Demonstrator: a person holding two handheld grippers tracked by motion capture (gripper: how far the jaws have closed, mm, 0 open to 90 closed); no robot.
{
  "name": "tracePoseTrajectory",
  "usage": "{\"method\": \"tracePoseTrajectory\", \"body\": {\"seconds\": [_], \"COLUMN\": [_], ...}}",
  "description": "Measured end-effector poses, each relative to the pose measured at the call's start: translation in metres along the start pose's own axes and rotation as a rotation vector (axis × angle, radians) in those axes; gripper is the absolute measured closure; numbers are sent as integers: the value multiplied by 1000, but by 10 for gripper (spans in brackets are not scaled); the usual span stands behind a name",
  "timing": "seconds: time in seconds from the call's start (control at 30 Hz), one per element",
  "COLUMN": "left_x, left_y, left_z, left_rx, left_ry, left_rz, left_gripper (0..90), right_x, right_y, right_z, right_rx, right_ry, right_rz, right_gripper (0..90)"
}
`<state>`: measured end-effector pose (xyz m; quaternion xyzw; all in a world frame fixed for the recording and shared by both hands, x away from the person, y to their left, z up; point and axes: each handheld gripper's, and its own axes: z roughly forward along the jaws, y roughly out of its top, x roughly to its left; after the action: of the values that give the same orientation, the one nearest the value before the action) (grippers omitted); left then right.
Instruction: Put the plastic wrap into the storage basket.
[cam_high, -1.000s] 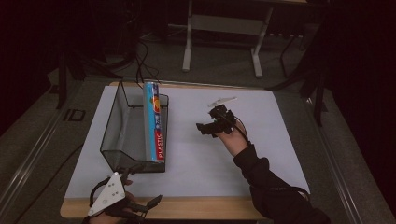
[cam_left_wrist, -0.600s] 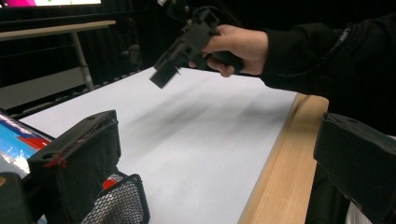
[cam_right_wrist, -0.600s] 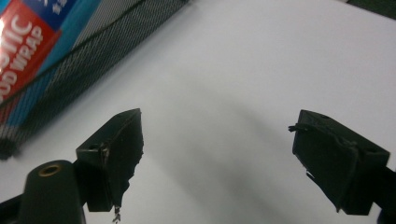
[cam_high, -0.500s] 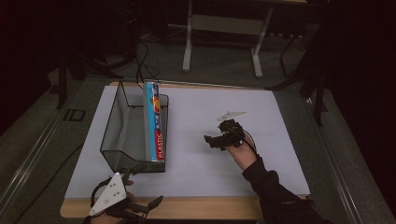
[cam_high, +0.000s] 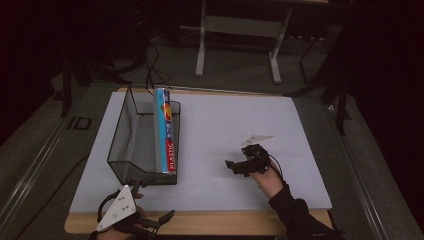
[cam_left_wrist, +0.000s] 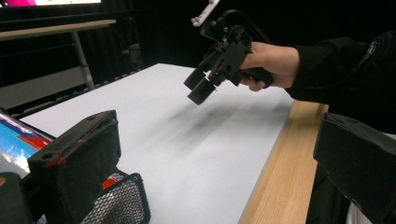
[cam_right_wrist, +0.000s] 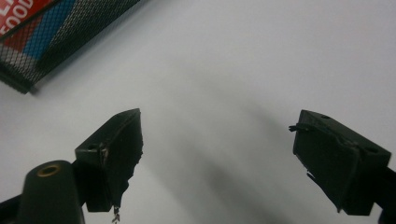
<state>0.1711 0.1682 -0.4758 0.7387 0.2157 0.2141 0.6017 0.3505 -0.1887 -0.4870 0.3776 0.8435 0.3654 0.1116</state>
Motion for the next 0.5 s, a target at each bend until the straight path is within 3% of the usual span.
{"method": "tracePoseTrajectory", "body": {"seconds": [0.5], "left_x": [1], "left_y": [-1], "left_z": [1], "left_rx": [16], "left_ry": [-1], "left_rz": [5], "left_gripper": [12], "right_x": [2], "right_y": [-7], "right_z": [2], "right_rx": [-27], "right_ry": [-31], "right_rz": [-64], "right_gripper": [155]}}
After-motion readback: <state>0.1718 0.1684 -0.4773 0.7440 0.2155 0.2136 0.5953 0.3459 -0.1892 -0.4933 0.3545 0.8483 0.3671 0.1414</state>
